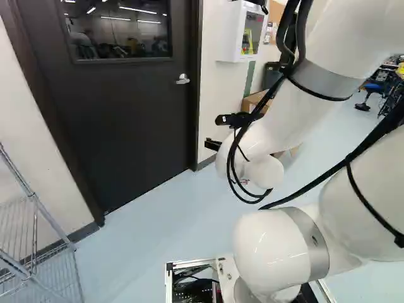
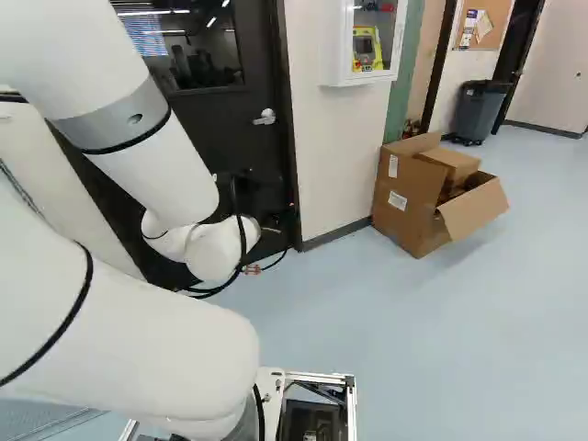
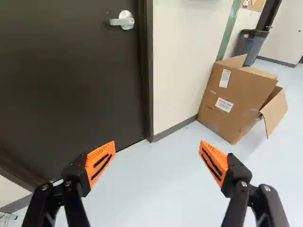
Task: Open the door and move inside
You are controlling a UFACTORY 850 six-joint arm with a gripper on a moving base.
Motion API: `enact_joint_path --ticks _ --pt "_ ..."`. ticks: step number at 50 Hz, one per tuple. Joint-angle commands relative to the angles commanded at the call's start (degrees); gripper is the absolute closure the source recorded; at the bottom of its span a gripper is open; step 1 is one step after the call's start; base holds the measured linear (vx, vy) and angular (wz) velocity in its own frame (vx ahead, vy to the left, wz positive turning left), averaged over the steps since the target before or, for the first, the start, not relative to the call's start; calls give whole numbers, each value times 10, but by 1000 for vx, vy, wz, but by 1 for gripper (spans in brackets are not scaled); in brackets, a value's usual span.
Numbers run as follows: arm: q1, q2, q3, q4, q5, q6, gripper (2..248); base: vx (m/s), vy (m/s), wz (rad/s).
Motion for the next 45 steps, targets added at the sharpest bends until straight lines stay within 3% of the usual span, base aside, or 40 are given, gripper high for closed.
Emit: enact_joint_path --ticks 45 --pt "0 0 0 0 0 0 3 191 -6 248"
